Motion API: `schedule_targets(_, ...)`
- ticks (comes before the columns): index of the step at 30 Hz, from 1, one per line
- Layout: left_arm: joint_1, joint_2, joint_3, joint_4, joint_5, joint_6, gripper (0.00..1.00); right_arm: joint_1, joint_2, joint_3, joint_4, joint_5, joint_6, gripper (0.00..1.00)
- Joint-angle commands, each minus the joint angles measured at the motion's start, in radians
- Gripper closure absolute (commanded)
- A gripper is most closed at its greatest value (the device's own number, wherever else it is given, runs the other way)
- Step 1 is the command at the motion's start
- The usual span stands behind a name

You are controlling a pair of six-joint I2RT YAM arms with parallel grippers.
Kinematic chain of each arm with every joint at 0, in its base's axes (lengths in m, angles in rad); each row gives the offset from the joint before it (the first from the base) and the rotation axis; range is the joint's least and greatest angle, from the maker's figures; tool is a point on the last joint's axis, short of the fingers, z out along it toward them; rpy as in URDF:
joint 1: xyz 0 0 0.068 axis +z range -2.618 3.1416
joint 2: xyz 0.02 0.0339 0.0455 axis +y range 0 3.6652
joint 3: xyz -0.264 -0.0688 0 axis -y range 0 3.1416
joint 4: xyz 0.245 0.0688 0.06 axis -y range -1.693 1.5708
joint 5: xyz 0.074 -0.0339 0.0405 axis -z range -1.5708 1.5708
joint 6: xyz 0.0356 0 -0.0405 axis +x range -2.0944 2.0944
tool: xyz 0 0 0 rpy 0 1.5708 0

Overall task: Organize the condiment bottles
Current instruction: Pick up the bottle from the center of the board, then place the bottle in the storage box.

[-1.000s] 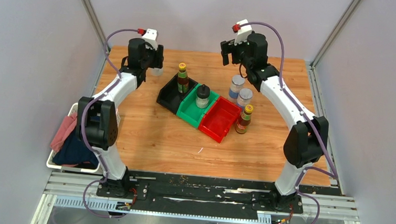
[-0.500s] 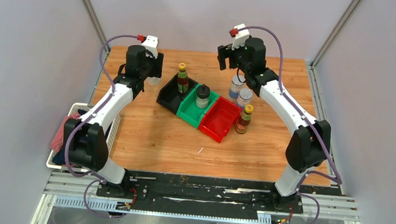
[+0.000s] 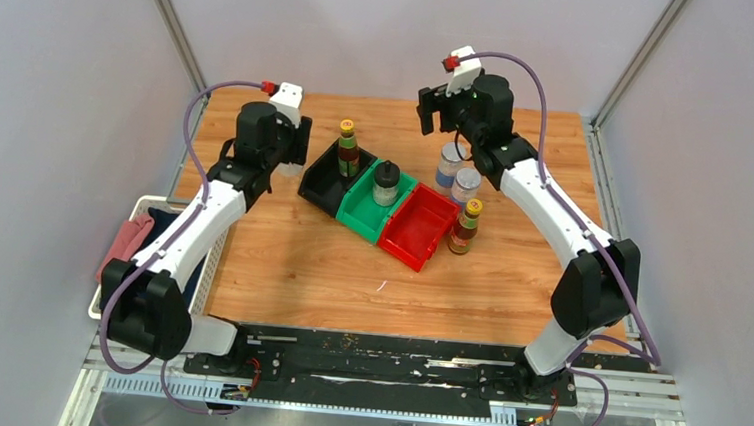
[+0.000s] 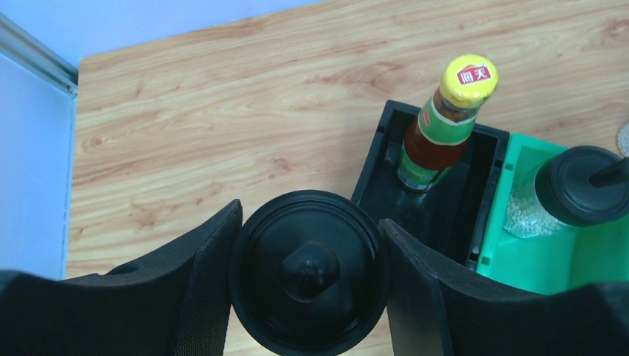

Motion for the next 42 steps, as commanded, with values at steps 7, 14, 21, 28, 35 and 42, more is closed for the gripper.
schedule_targets(7, -0.044, -0.084, -0.027, -0.013, -0.027, 0.000, 1.00, 0.019, -0.034, -0.030, 0.011, -0.001, 0.008, 0.11)
schedule_targets(14, -0.099, -0.118, -0.043, -0.037, -0.048, -0.030, 1.00, 0.019, -0.046, -0.044, 0.014, 0.008, -0.003, 0.11)
schedule_targets(21, -0.169, -0.168, -0.085, -0.041, -0.102, -0.085, 1.00, 0.019, -0.053, -0.053, 0.017, 0.014, -0.015, 0.11)
schedule_targets(28, -0.240, -0.210, -0.128, -0.042, -0.142, -0.113, 1.00, 0.015, -0.071, -0.077, 0.026, 0.013, -0.021, 0.11)
schedule_targets(35, -0.312, -0.235, -0.187, 0.010, -0.166, -0.149, 1.00, 0.012, -0.071, -0.095, 0.038, 0.014, -0.020, 0.10)
schedule_targets(42, -0.367, -0.222, -0.238, 0.071, -0.178, -0.159, 1.00, 0.010, -0.079, -0.119, 0.061, 0.022, -0.020, 0.10)
